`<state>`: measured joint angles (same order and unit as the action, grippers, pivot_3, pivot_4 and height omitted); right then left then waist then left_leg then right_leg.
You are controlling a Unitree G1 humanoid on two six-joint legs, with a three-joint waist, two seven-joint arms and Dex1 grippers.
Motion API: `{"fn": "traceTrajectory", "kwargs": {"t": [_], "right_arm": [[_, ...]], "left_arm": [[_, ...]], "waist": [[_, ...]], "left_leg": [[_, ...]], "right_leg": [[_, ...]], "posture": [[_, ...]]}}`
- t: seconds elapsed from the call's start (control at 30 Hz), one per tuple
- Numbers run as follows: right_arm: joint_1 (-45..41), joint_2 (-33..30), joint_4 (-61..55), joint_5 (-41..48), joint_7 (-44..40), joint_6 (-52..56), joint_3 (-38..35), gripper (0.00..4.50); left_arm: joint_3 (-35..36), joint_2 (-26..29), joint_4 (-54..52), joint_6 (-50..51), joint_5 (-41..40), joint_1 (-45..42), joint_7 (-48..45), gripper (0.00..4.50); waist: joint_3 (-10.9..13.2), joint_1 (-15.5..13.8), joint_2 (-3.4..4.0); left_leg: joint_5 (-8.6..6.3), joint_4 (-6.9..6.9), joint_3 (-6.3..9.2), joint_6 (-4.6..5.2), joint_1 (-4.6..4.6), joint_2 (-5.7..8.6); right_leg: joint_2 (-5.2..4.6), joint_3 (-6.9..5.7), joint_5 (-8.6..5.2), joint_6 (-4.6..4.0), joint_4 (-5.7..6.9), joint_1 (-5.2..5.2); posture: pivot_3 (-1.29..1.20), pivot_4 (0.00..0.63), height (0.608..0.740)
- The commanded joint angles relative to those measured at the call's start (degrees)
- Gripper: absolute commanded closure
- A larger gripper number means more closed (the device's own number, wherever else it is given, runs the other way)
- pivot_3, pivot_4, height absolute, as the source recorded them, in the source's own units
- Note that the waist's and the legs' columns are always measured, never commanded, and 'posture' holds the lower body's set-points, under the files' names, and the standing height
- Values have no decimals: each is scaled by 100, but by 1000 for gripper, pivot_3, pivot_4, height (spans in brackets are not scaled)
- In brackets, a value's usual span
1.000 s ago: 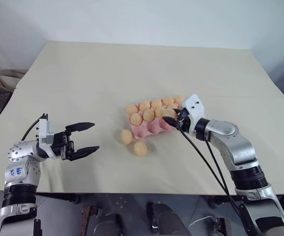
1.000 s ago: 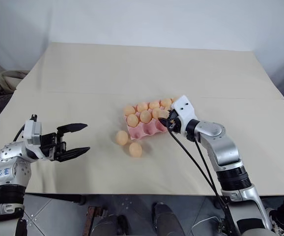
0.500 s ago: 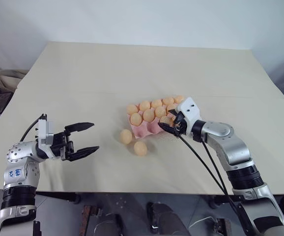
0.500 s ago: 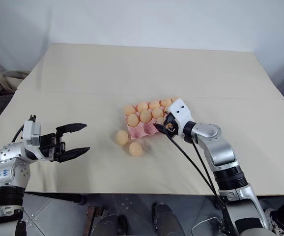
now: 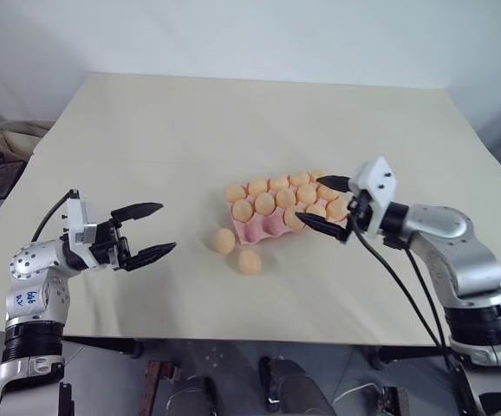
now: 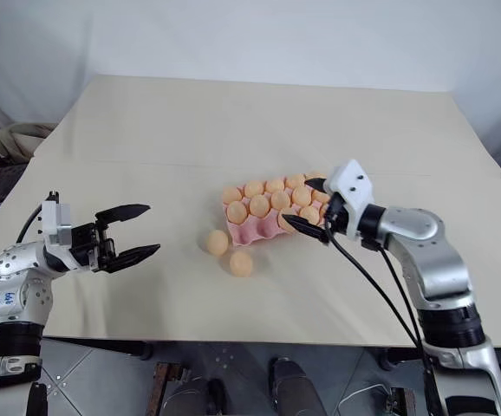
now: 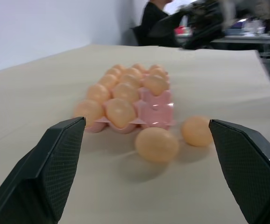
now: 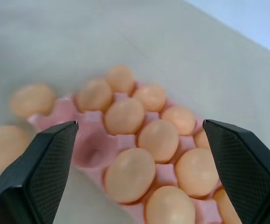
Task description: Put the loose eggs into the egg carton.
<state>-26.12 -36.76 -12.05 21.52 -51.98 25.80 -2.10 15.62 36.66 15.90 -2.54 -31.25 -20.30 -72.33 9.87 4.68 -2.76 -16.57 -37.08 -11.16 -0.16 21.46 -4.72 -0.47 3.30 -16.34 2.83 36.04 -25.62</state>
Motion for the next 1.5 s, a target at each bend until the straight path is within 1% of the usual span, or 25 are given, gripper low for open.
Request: {"fn": "traceTrajectory", "kwargs": {"t": [0.03, 0.17, 0.27, 0.37, 0.57, 0.67, 0.8, 0.9, 1.0, 1.2, 1.27, 1.33, 1.5], "right_arm": [[360, -328, -274, 435, -494, -332, -607, 26], [1043, -719, -44, 754, -1030, -550, -1245, 26], [1433, -950, 189, 815, -1320, -715, -1547, 26], [1654, -1119, 404, 830, -1442, -807, -1789, 26], [2012, -1351, 617, 865, -1438, -749, -2212, 26], [2212, -1396, 556, 994, -1550, -683, -2353, 26], [2334, -1489, 593, 1079, -1692, -700, -2416, 26], [2296, -1534, 645, 1063, -1674, -698, -2375, 26], [2219, -1564, 679, 1043, -1656, -674, -2283, 26], [2206, -1551, 662, 1024, -1640, -669, -2227, 26], [2253, -1560, 603, 1103, -1747, -669, -2255, 26], [2333, -1597, 562, 1132, -1848, -690, -2289, 26], [2384, -1603, 553, 1091, -1759, -638, -2294, 26]], "left_arm": [[294, 21, -471, 14, 59, 212, 622, 0], [556, -147, -941, 193, 293, 612, 1862, 0], [688, -226, -1313, 389, 365, 952, 2436, 0], [718, -199, -1742, 754, 417, 1360, 2829, 0], [898, -560, -2882, 1430, 191, 2330, 3648, 0], [944, -742, -3308, 1655, 14, 2707, 3851, 0], [856, -1104, -3841, 1563, -81, 3171, 3945, 0], [701, -1286, -4086, 1392, -57, 3553, 3758, 0], [324, -1449, -4399, 1341, 53, 3816, 3767, 0], [-549, -1629, -4897, 1257, 461, 4046, 3855, 0], [-1108, -1780, -5025, 1353, 743, 3763, 4086, 0], [-1454, -1884, -5064, 1440, 972, 3500, 4296, 0], [-1819, -2048, -4980, 1679, 1249, 3083, 4710, 0]], "waist": [[0, 8, 0], [0, 2, 0], [0, -4, 0], [0, 13, 0], [0, 12, 0], [0, 7, 0], [0, 16, 1], [0, 25, 1], [0, 22, 1], [1, 15, 1], [1, 23, 1], [4, 20, 6], [3, 18, 8]], "left_leg": [[-2, -2, -2, 2, -1, 1], [-5, -2, -3, 9, -5, 1], [-9, -4, -1, 17, -14, 1], [-15, -4, -2, 33, -20, 3], [-15, -4, 0, 33, -24, 3], [-16, -2, 7, 31, -23, 3], [-17, -3, 9, 33, -23, 6], [-19, -5, 8, 33, -24, 8], [-20, -6, 10, 30, -25, 11], [-20, -11, 24, 31, -30, 19], [-19, -11, 26, 32, -34, 19], [-20, -10, 32, 35, -48, 20], [-19, -11, 42, 41, -51, 23]], "right_leg": [[0, 2, 0, 1, -1, 3], [-1, 8, 2, 4, -2, 5], [-1, 7, 3, 6, -1, 15], [-3, 11, 4, 8, 2, 17], [-6, 11, 4, 6, 4, 17], [-5, 10, 0, -1, 0, 19], [-8, 9, -4, -8, -4, 24], [-8, 13, -7, -15, -6, 26], [-9, 15, -41, -82, -9, 27], [-12, 13, -38, -77, -32, 54], [-12, 12, -37, -74, -40, 63], [-13, 11, -34, -71, -51, 90], [-13, 8, -29, -61, -58, 105]], "posture": [[0, 150, 740], [0, 150, 740], [0, 150, 740], [0, 150, 740], [0, 150, 740], [0, 150, 740], [0, 150, 740], [0, 150, 740], [0, 150, 740], [0, 150, 740], [0, 150, 740], [0, 150, 740], [0, 150, 740]]}}
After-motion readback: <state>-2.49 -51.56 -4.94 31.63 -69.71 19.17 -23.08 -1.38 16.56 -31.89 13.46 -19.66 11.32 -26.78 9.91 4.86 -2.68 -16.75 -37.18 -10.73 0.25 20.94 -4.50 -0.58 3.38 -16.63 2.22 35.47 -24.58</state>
